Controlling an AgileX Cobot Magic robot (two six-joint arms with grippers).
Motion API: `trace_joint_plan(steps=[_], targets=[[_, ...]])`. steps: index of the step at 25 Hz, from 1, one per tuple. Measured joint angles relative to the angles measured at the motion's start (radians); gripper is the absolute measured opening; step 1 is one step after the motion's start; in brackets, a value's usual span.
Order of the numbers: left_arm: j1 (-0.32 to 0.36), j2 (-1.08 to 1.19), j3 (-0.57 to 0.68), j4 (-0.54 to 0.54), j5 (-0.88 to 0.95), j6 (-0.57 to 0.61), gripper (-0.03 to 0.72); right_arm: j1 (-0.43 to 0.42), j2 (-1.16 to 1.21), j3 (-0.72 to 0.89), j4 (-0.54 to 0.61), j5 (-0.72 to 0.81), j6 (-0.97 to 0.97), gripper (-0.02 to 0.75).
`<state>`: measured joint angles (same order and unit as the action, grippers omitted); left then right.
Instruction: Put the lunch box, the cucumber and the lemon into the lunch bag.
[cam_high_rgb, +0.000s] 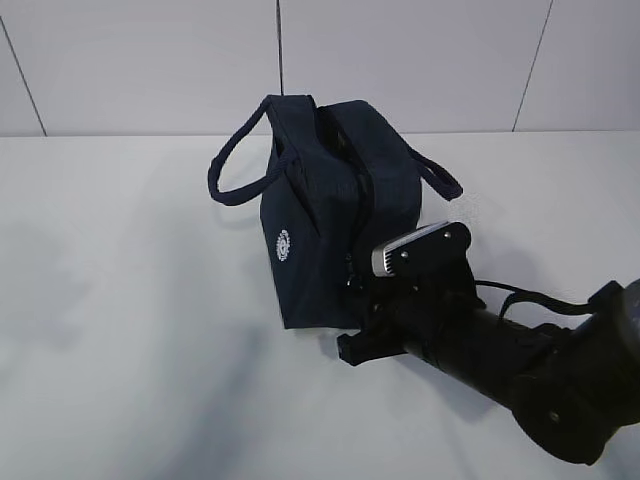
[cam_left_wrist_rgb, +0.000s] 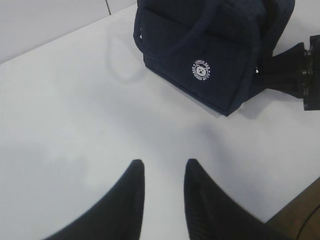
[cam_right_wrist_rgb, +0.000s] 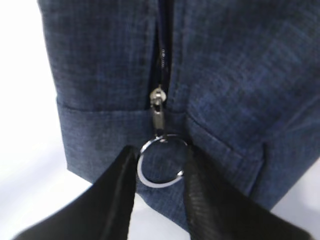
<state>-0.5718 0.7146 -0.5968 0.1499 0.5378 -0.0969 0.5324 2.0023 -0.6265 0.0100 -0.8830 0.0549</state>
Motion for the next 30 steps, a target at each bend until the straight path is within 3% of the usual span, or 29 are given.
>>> trace_joint_plan(steps=[30], targets=[[0.000, 0.000, 0.000, 0.020, 0.022, 0.000, 0.185, 0.000, -0.010, 0.084, 0.057, -0.134, -0.013, 0.244]])
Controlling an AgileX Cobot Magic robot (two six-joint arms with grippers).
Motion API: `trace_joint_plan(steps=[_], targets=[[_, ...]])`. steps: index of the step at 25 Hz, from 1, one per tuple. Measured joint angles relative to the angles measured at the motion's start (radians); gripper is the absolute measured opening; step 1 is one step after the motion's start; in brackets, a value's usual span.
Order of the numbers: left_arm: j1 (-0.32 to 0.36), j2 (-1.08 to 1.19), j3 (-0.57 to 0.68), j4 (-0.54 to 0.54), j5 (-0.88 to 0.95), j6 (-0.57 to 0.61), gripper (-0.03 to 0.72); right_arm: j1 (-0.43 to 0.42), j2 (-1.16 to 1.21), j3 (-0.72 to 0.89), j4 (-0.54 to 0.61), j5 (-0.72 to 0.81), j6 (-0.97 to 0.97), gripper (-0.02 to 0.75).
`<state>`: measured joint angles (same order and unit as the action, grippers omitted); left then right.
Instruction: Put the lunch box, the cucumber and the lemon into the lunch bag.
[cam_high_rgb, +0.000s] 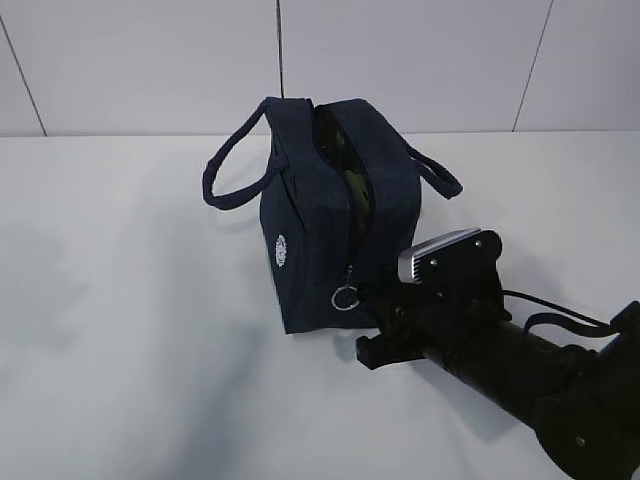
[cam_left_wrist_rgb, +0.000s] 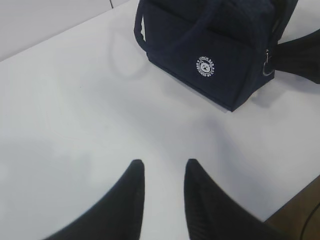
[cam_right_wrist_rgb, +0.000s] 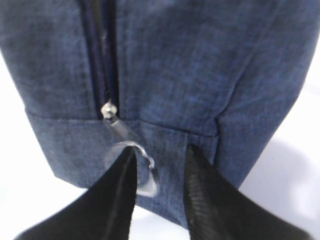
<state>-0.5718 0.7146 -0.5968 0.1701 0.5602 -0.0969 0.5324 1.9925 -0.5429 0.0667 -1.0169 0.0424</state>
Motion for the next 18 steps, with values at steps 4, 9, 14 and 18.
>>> trace_joint_plan(steps=[4, 9, 14, 18], targets=[[0.000, 0.000, 0.000, 0.001, 0.000, 0.000, 0.185, 0.000, 0.000, 0.000, -0.019, -0.004, 0.000, 0.244], [0.000, 0.000, 0.000, 0.000, 0.000, 0.000, 0.185, 0.000, 0.000, 0.005, -0.102, -0.004, -0.003, 0.244], [0.000, 0.000, 0.000, -0.004, 0.000, 0.000, 0.185, 0.000, 0.000, 0.012, -0.120, -0.004, -0.003, 0.244], [0.000, 0.000, 0.000, -0.006, 0.002, 0.000, 0.185, 0.000, 0.000, 0.012, -0.120, -0.004, -0.010, 0.244]])
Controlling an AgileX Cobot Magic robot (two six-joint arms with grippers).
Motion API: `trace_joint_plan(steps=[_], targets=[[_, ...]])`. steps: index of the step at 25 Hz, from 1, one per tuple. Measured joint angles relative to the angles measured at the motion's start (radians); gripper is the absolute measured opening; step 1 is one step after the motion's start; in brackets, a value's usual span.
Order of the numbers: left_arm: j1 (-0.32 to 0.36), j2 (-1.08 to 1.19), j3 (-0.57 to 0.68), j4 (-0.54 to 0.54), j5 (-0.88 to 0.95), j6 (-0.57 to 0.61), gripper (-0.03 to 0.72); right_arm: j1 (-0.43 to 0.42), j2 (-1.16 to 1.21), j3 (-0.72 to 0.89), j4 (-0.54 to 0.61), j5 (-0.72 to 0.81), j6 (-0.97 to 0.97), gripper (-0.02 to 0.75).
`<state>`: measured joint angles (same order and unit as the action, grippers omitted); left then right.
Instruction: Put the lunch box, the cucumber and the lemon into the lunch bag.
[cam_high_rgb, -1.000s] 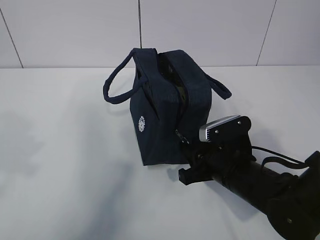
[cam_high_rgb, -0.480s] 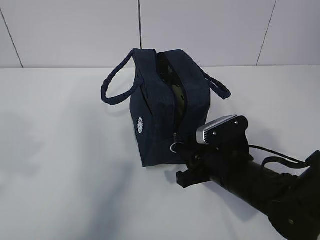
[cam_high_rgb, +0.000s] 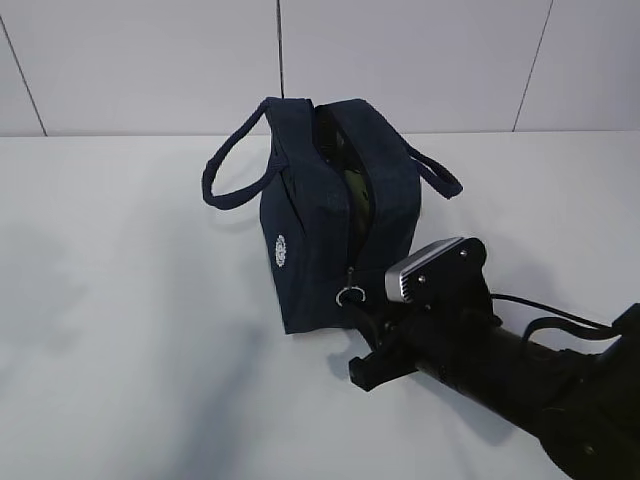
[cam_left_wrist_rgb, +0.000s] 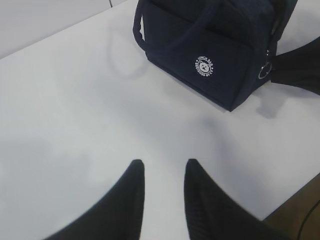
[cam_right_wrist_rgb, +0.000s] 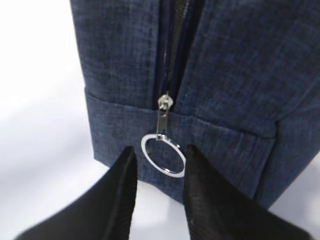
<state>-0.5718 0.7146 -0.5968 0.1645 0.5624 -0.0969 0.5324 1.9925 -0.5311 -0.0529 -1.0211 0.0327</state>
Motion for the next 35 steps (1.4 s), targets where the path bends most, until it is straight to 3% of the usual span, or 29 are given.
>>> trace_joint_plan(steps=[18, 35], targets=[[0.000, 0.000, 0.000, -0.003, 0.000, 0.000, 0.185, 0.000, 0.006, -0.018, 0.041, 0.055, -0.087, 0.244], [0.000, 0.000, 0.000, -0.003, 0.003, 0.000, 0.185, 0.000, 0.016, -0.084, 0.001, 0.131, -0.094, 0.244]])
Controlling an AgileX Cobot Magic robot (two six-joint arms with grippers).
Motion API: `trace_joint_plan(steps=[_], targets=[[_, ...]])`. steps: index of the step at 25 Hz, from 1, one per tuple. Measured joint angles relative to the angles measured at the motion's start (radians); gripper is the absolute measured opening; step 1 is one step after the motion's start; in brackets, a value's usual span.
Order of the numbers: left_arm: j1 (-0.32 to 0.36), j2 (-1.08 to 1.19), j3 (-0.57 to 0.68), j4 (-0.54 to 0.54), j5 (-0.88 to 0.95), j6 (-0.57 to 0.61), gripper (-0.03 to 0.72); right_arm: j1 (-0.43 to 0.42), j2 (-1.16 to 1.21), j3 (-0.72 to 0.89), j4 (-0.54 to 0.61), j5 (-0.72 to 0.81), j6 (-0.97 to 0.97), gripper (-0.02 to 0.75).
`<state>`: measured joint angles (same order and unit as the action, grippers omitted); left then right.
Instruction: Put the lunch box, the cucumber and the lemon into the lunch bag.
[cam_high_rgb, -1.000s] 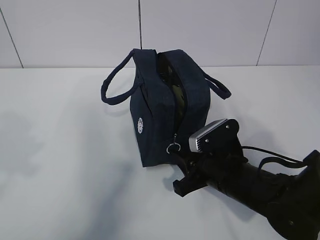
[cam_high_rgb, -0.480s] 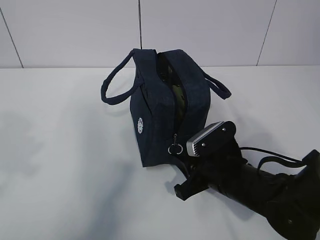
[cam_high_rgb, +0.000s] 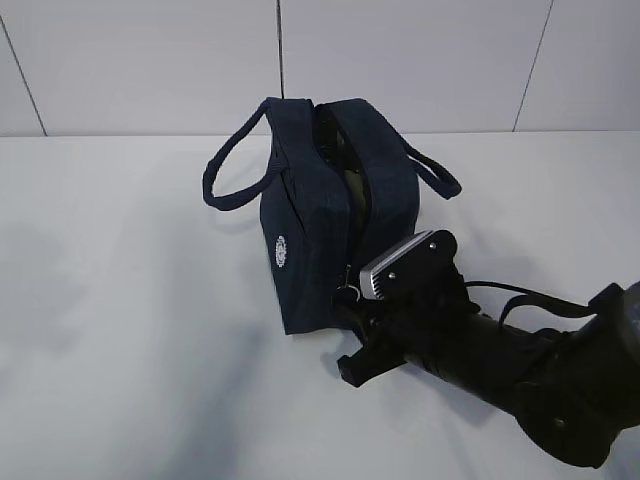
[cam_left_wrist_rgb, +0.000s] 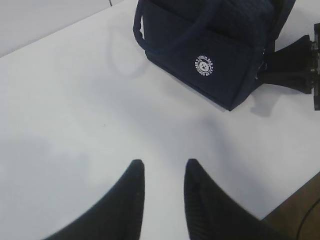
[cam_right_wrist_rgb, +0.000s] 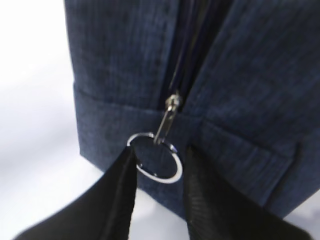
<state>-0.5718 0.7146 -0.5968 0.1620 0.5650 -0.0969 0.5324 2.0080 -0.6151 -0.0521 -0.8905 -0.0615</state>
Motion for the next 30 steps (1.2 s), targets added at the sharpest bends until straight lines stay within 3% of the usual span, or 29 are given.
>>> trace_joint_plan(steps=[23, 30], targets=[[0.000, 0.000, 0.000, 0.000, 0.004, 0.000, 0.186, 0.000, 0.048, -0.002, -0.024, -0.091, 0.012, 0.243], [0.000, 0.000, 0.000, 0.000, 0.004, 0.000, 0.186, 0.000, 0.048, -0.002, -0.022, -0.093, 0.015, 0.109]])
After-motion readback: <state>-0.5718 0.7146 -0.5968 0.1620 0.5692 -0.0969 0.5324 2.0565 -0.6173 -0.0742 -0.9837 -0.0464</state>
